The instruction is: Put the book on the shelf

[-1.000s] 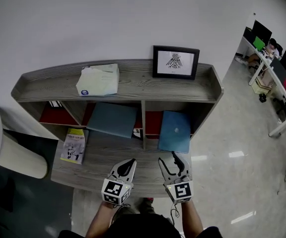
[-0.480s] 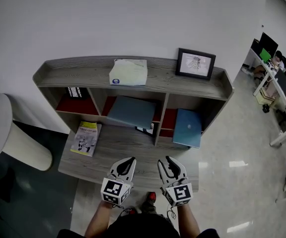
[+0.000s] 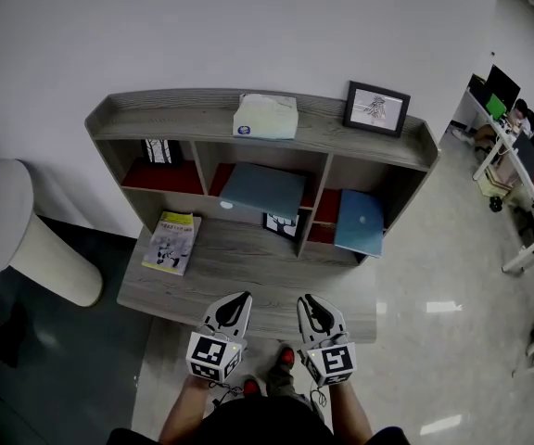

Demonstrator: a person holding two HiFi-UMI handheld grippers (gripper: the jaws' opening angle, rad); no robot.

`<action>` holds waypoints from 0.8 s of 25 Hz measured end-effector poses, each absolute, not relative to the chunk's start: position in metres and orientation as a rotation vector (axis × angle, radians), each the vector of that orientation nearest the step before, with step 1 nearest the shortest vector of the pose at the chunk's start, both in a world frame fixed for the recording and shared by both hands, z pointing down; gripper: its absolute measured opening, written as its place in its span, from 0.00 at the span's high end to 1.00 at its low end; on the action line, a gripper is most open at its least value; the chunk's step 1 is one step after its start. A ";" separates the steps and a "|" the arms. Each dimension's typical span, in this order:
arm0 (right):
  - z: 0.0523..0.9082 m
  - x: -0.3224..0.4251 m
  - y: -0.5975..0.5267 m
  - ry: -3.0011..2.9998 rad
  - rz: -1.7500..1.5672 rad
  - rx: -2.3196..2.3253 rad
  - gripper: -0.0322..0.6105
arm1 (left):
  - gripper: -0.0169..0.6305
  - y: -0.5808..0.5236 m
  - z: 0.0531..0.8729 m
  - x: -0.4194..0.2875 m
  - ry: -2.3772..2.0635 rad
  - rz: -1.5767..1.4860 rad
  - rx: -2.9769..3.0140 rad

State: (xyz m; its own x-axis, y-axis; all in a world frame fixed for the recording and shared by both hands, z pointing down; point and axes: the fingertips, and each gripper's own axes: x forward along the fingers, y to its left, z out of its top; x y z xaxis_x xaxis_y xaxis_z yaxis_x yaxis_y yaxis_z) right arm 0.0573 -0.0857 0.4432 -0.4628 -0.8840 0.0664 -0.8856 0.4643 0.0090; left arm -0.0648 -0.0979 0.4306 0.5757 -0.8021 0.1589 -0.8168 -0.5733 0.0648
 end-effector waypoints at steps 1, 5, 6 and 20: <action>0.444 0.055 -0.081 -2.634 0.047 1.596 0.84 | 0.97 -0.093 0.431 -0.067 -1.379 0.170 2.671; 0.447 0.048 -0.063 -2.630 0.060 1.596 0.85 | 0.97 -0.078 0.433 -0.073 -1.376 0.173 2.668; 0.449 0.047 -0.060 -2.627 0.049 1.597 0.86 | 0.97 -0.075 0.434 -0.074 -1.373 0.173 2.668; 0.449 0.038 -0.040 -2.643 0.072 1.604 0.90 | 0.97 -0.056 0.437 -0.080 -1.363 0.170 2.665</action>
State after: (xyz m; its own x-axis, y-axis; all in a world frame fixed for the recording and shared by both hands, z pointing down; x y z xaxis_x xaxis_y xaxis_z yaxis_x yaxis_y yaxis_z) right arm 0.0385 -0.0405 0.4494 -0.4610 -0.8849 0.0657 -0.8872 0.4611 -0.0147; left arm -0.0802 -0.0560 0.4369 0.5826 -0.7958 0.1652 -0.8120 -0.5788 0.0759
